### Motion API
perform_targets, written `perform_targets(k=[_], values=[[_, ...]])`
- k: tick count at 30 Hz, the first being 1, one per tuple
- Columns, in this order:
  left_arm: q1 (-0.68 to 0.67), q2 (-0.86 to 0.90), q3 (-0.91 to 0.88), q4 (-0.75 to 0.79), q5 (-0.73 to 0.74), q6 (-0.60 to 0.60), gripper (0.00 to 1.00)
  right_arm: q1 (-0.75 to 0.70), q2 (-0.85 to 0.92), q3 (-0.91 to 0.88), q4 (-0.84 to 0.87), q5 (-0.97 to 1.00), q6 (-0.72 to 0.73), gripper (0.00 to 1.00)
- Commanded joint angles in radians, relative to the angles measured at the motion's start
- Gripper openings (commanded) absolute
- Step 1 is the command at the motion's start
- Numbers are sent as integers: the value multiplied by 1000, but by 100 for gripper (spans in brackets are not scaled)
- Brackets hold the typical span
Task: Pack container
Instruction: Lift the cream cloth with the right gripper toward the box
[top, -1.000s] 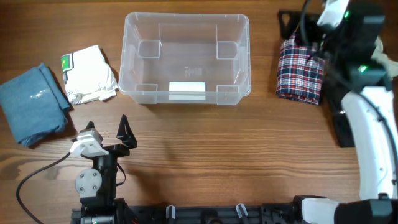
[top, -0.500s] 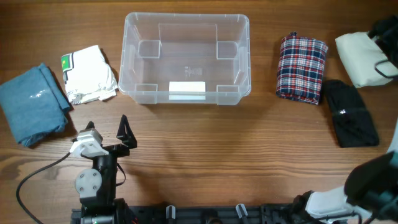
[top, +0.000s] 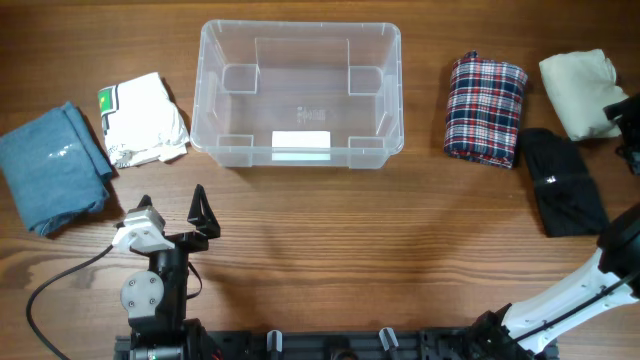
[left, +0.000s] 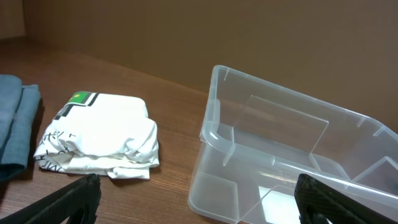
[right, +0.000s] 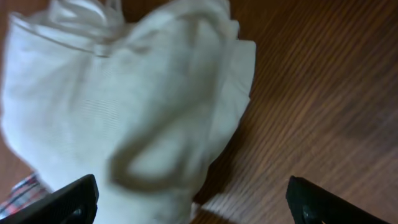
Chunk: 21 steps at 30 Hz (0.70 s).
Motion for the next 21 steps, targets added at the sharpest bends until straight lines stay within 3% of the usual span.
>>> perform_targets(k=[1, 5, 8, 10, 14, 15, 16, 21], values=[[6, -7, -7, 0, 8, -2, 100, 0, 52, 1, 42, -24, -13, 97], [6, -7, -7, 0, 8, -2, 100, 5, 99, 1, 97, -39, 37, 95], [6, -7, -7, 0, 8, -2, 100, 29, 143, 1, 153, -80, 69, 88], [6, -7, -7, 0, 8, -2, 100, 56, 162, 1, 177, -92, 85, 78], [6, -7, -7, 0, 8, -2, 100, 115, 179, 1, 205, -87, 85, 37], [6, -7, -7, 0, 8, -2, 100, 127, 178, 1, 210, -87, 85, 15], [6, -7, -7, 0, 8, -2, 100, 134, 178, 1, 209, -87, 84, 7], [6, -7, -7, 0, 8, -2, 100, 141, 134, 4, 210, -163, 57, 4]])
